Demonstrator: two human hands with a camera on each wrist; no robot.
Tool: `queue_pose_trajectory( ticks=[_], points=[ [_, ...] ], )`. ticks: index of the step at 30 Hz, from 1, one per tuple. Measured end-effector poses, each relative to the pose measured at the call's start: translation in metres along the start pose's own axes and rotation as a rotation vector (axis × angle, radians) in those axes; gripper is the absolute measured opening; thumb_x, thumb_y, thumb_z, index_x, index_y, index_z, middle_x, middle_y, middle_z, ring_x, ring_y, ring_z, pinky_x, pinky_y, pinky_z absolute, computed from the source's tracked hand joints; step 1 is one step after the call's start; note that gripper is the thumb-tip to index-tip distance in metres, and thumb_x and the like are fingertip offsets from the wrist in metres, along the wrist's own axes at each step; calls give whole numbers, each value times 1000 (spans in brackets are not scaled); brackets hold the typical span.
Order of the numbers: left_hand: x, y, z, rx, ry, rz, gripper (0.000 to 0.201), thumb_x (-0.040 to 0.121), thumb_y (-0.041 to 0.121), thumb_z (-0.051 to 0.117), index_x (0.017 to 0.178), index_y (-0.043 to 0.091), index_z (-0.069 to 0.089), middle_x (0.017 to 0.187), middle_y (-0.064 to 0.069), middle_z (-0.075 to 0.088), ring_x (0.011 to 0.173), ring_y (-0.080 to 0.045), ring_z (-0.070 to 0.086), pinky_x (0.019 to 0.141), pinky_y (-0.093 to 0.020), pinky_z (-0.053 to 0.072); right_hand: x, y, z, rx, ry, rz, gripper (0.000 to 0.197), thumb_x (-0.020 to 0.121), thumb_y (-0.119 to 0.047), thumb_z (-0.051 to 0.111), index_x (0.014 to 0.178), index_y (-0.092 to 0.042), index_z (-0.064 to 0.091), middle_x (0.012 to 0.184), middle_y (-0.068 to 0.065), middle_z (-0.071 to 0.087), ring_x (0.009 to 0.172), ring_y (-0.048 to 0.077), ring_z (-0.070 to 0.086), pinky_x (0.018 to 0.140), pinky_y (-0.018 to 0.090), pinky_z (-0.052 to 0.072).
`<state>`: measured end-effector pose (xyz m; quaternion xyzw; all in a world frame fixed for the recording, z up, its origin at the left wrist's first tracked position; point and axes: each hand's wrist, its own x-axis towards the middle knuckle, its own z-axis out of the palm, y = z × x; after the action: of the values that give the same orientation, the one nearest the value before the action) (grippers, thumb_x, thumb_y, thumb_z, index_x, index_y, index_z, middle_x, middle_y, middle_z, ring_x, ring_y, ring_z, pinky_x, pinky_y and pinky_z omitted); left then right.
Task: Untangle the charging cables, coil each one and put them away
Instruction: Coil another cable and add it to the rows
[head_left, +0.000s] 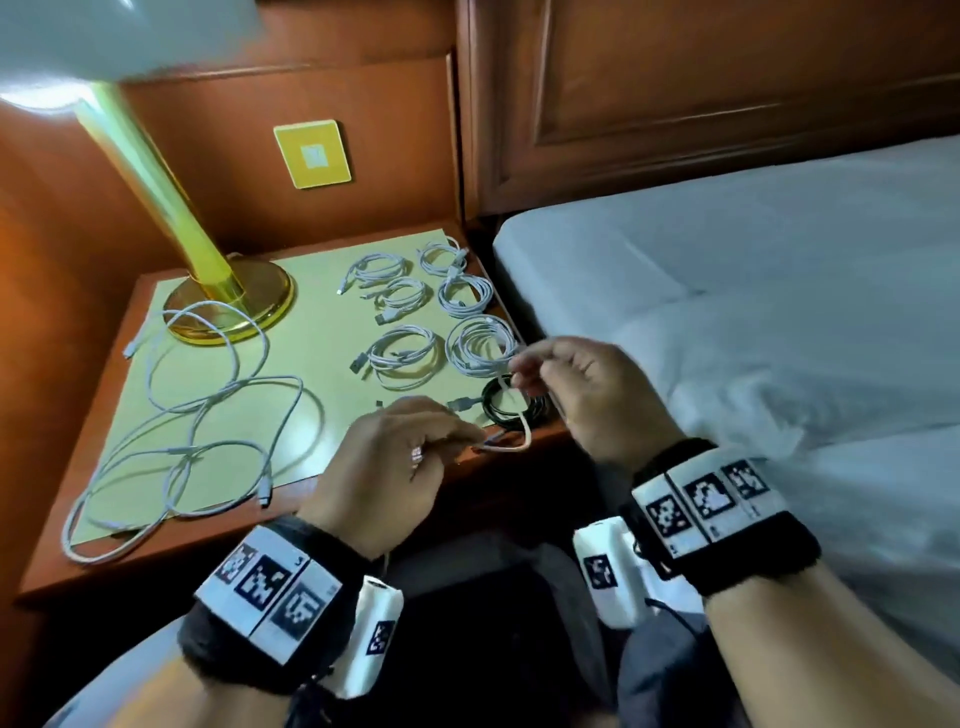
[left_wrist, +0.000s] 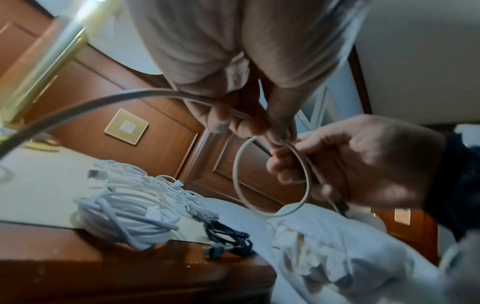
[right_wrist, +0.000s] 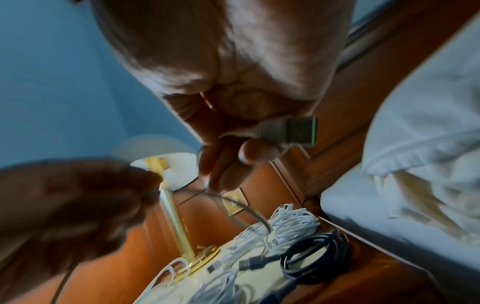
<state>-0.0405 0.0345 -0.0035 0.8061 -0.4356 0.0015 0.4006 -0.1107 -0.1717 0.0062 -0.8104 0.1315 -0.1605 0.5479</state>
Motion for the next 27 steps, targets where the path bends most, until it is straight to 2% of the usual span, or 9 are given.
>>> queue_pose_trajectory(
  ticks=[2,5,8,10,12,15,18,21,27],
  points=[
    [-1,3,-1,-63,99,14,18,82,7,72,91,22,77,87,13,70,83,-3,66,76,-14,49,-13,-4,10,-156,-209,-11,29,96,-8,47,91,-20,73,82,-4,75,81,13,70,83,33,56],
    [-4,0,-6,-112,211,-47,14,80,17,84,86,18,71,82,6,69,73,-14,68,67,-31,56,-29,-14,22,-82,-352,12,26,95,-12,44,88,-17,69,68,0,69,65,17,62,71,39,52],
    [-10,0,-11,-182,220,-184,22,79,32,81,97,25,70,89,10,69,67,-13,66,63,-22,51,-33,-19,28,156,-361,81,29,88,-20,42,91,-7,68,58,0,55,54,19,44,54,32,37],
    [-12,1,-15,-151,151,-249,13,86,29,76,100,31,75,78,23,68,64,-2,61,64,-12,44,-32,-22,30,261,-372,137,29,91,-17,43,96,-2,68,60,2,55,51,13,42,49,21,33],
    [-14,1,-18,-141,91,-263,13,92,22,70,98,30,79,68,26,67,59,5,57,62,-10,40,-30,-24,32,310,-375,184,27,98,-5,41,104,0,67,64,6,59,50,11,47,42,17,34],
    [-16,-4,-21,-170,131,-319,13,94,20,69,97,26,80,60,24,64,53,7,53,57,-9,38,-26,-25,32,398,-407,259,47,91,13,29,114,-4,66,83,14,71,65,24,63,44,20,43],
    [-16,-7,-23,-174,209,-360,11,92,23,71,98,24,81,66,19,70,60,5,60,60,-12,44,-25,-22,28,551,-514,342,57,91,20,26,127,-8,60,113,19,71,105,30,70,75,28,59],
    [-16,-8,-24,-224,248,-375,10,91,27,72,96,27,80,69,10,73,65,-3,63,64,-22,50,-28,-22,23,660,-547,327,47,95,18,41,132,-5,56,118,21,69,110,26,68,87,34,59],
    [-15,-8,-21,-265,262,-339,12,93,27,68,97,26,80,60,11,61,50,0,46,53,-13,37,-31,-27,24,418,-495,256,31,94,6,57,121,-9,65,96,14,75,92,23,72,62,29,60]
  ],
)
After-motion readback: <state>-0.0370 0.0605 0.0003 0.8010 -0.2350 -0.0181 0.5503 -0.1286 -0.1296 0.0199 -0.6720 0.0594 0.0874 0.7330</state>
